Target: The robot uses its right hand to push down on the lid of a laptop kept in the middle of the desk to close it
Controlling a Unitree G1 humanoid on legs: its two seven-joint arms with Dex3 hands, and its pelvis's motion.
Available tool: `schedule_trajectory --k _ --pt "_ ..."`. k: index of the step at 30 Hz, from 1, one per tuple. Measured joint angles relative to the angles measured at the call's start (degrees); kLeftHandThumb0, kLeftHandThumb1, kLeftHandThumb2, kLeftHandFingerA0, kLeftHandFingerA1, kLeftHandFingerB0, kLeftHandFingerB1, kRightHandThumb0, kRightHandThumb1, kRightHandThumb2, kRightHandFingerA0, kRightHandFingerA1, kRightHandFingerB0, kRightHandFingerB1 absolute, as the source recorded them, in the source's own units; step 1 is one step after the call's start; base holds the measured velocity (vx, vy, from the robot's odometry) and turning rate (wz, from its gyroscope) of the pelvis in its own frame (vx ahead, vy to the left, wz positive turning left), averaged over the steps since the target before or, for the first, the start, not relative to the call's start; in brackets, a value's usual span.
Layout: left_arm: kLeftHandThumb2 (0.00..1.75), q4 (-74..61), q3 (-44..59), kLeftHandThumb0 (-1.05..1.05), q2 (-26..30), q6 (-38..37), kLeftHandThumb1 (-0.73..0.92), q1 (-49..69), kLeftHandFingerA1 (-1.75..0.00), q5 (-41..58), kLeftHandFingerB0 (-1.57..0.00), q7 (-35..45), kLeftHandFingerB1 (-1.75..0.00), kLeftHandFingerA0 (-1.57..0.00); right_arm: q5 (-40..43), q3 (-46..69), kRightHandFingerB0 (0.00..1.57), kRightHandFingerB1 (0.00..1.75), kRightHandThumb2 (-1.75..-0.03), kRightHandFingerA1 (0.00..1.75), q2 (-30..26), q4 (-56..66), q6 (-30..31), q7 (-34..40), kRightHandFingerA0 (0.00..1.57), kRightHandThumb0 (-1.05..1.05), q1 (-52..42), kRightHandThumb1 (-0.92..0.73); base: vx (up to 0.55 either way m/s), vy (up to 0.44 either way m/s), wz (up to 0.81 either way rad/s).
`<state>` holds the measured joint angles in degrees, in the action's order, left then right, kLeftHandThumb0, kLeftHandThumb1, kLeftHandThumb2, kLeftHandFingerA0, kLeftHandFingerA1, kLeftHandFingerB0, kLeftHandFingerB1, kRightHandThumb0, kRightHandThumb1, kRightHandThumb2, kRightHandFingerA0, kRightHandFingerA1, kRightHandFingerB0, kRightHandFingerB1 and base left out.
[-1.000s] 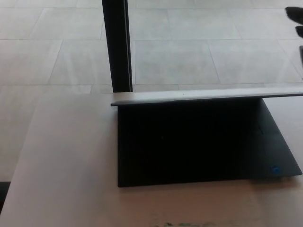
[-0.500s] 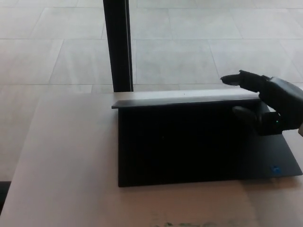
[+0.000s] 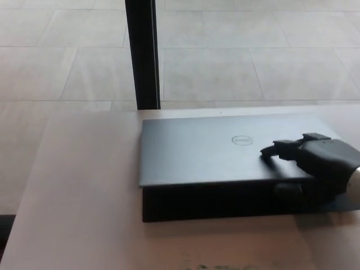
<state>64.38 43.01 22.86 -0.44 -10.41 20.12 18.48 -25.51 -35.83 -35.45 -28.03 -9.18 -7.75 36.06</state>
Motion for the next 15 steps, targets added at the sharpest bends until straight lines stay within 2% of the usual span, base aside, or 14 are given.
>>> schedule_trajectory --k 4,5,6,12,13,15 --pt "0.72 0.38 0.03 -1.05 0.60 0.00 0.84 -0.10 -0.43 0.64 -0.24 0.33 -0.34 -0.33 -3.19 -2.25 0.25 0.34 -0.73 0.54 -0.64 -3.64 -1.25 1.26 0.28 -0.86 -3.09 -0.92 0.00 0.000 0.00" --pt "0.73 0.39 0.00 -1.05 0.73 0.00 0.84 -0.23 -0.43 0.78 -0.23 0.39 -0.34 -0.32 -3.84 -2.50 0.20 0.48 -1.13 0.61 -0.65 -4.25 -1.57 1.89 0.26 -0.84 -3.69 -0.73 0.00 0.000 0.00" --pt "1.15 0.40 0.00 -1.05 0.94 0.00 0.59 -0.30 -0.49 0.92 -0.15 0.44 -0.42 -0.24 -4.44 -2.69 0.24 0.36 -0.74 0.56 -0.65 -4.95 -1.84 2.62 0.25 -0.89 -4.26 -0.92 0.00 0.000 0.00" --pt "1.16 0.56 -0.10 -1.05 1.47 0.00 0.58 -0.35 -0.50 1.48 -0.17 0.68 -0.43 -0.25 -6.73 -3.11 0.21 0.39 -0.77 0.58 -0.13 -7.55 -2.82 7.16 0.22 -0.92 -6.47 -0.91 0.00 0.000 0.00" --pt "0.73 0.60 -0.13 -1.05 1.47 0.00 0.84 -0.35 -0.44 1.53 -0.23 0.75 -0.35 -0.31 -7.07 -3.15 0.22 0.39 -0.76 0.59 0.10 -7.97 -2.99 8.07 0.23 -0.90 -6.70 -0.92 0.00 0.000 0.00" --pt "0.73 0.68 -0.16 -1.05 1.47 0.00 0.83 -0.36 -0.43 1.60 -0.23 0.83 -0.34 -0.32 -7.41 -3.14 0.19 0.42 -0.78 0.63 0.40 -8.69 -3.30 9.29 0.22 -0.93 -6.92 -0.91 0.00 0.000 0.00"
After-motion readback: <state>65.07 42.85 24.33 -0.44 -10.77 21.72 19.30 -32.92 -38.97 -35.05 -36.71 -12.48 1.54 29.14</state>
